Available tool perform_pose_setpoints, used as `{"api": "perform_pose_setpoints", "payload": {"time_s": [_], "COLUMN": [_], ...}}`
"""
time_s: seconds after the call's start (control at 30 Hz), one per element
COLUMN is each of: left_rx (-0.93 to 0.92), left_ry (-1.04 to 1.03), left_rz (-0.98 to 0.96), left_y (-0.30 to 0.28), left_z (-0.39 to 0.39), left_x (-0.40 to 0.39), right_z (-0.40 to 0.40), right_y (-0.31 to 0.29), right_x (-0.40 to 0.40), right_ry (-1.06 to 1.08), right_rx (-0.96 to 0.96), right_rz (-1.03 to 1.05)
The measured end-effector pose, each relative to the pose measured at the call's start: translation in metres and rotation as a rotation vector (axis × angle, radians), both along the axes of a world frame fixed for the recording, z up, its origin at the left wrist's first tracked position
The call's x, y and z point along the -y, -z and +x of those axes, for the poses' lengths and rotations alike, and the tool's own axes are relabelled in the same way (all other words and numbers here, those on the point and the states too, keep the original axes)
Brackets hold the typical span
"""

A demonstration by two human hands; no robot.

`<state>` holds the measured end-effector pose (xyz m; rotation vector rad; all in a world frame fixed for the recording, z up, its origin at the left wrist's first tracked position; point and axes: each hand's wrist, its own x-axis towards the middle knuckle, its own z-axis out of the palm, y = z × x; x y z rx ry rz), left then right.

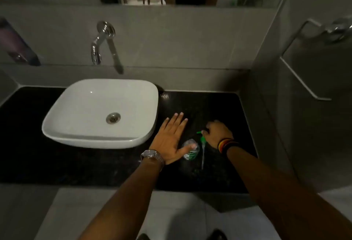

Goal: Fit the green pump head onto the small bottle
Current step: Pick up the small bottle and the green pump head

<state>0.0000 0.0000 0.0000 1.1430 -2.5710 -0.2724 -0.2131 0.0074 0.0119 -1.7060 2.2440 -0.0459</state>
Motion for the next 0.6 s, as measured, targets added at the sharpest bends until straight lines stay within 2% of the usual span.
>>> {"api": "perform_pose_setpoints", "payload": {"time_s": [0.13, 0.3, 0.4, 0.6], "left_rx": [0.052, -0.068, -0.121, -0.159], "left_ry": [-0.011, -0.066, -0.068, -0.08], "left_rz": [0.077, 0.225, 0.234, 0.248], "left_y": [0.029, 0.041, 0.047, 0.052], "left_z": [0.003, -0.001, -0.004, -0.009], "left_x": [-0.01, -0.007, -0.004, -0.004], "right_z": [-0.002, 0.008, 0.015, 0.01], "right_y": [0.022, 0.036, 0.043, 0.049], "right_x": [-0.007, 0.001, 0.009, 0.014], "right_ry": [0.173, 0.29, 0.318, 0.385], "right_rx": [0.051, 0.039, 0.026, 0.137], "right_rz": [0.128, 0.163, 0.158, 0.169]}}
